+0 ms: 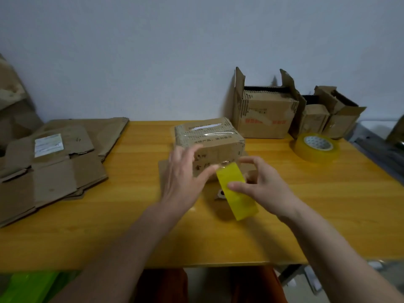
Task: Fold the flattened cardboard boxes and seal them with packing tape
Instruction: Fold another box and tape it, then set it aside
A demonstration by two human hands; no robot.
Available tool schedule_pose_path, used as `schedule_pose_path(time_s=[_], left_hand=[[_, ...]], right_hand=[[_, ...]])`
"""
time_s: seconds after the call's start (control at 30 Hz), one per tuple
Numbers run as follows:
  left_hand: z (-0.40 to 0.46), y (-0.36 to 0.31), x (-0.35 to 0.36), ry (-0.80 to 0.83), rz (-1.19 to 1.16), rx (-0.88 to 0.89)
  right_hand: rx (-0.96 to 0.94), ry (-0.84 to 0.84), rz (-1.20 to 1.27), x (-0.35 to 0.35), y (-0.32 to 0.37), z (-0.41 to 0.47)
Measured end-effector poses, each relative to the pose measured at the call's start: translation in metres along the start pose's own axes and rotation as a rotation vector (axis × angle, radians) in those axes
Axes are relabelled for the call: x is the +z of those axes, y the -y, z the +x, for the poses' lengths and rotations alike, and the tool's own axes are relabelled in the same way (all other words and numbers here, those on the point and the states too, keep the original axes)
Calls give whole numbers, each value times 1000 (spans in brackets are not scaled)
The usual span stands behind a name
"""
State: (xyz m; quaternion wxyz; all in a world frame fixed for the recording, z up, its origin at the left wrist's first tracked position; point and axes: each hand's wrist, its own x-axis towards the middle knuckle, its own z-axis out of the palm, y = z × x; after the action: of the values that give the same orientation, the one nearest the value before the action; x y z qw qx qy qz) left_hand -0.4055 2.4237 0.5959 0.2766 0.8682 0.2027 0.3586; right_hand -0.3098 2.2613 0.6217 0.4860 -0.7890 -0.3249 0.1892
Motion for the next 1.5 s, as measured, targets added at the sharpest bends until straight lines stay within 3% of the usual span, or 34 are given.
schedule_pose_path(time_s=[0.1, 0.2, 0.27, 0.37, 0.47, 0.63, 0.77, 0.9, 1.0, 1.1, 1.23, 1.3, 1.5], left_hand=[[26, -5, -3, -114, -64, 40], [64, 0, -1, -74, 28, 12], [88, 9, 1, 44, 181, -43], [120, 28, 6, 358, 388, -71], [132, 40, 7, 610, 592, -137], [120, 30, -4, 611, 785, -36], [109, 23, -24, 648, 855, -45], [103, 32, -47, 573, 726, -148], [91, 41, -58, 439, 414, -304], [76, 51, -65, 318, 128, -369], [47, 68, -48, 249, 127, -160], [36, 74, -39, 295, 62, -33], [24, 88, -37, 311, -128, 57]], right_hand=[[25, 13, -357, -19, -6, -5], [16, 19, -784, -24, -28, -6], [3, 36, -939, -26, -46, -4], [11, 66, -1023, -25, -59, 1], [-15, -54, -811, -18, -54, 11], [-139, -107, -107, 10, -24, 44], [-94, -61, 137, 35, -3, 76], [-24, -21, 237, 46, 10, 103], [29, -1, 324, 48, 14, 114], [-55, -13, 174, 54, 23, 116], [-207, 47, -83, 66, 27, 111], [-238, 55, -171, 72, 18, 108], [-450, -8, -270, 72, -3, 103]])
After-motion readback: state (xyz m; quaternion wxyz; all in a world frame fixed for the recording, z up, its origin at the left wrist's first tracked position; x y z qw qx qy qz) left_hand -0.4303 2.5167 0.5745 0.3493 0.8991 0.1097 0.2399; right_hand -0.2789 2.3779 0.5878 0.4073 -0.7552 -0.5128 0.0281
